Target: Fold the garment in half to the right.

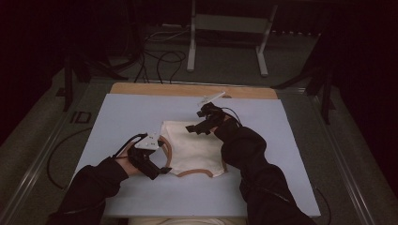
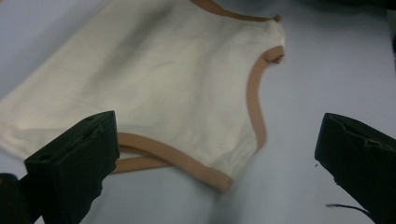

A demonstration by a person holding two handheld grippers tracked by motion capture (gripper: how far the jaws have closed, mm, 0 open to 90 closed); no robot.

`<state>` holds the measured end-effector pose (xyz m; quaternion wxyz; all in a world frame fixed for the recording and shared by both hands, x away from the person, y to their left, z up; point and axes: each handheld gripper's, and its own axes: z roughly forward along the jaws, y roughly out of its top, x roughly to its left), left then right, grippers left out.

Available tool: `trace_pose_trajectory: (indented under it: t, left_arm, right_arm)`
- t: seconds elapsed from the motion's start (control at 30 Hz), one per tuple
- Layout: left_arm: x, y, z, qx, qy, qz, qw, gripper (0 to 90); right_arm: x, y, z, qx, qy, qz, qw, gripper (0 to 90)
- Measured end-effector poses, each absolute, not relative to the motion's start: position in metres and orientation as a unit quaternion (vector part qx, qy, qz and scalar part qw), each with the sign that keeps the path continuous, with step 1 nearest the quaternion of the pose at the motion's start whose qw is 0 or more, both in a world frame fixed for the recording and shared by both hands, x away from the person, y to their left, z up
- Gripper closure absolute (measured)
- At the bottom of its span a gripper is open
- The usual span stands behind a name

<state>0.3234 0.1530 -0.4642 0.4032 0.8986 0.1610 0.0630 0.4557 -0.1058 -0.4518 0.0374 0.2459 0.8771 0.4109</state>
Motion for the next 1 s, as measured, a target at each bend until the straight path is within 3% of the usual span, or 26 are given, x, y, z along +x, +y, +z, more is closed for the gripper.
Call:
trace_pose_trajectory:
  t: [0.63, 1.0]
  left_arm:
    - [0.323, 0.121, -0.512, 0.944, 0.084, 0.087, 0.308, 16.3]
    - [0.331, 0.114, -0.511, 0.943, 0.087, 0.104, 0.305, 29.1]
  right_arm:
    - [0.454, -0.067, -0.466, 0.218, 0.889, 0.402, 0.017, 10.8]
    - [0.456, -0.068, -0.468, 0.221, 0.89, 0.399, 0.015, 10.9]
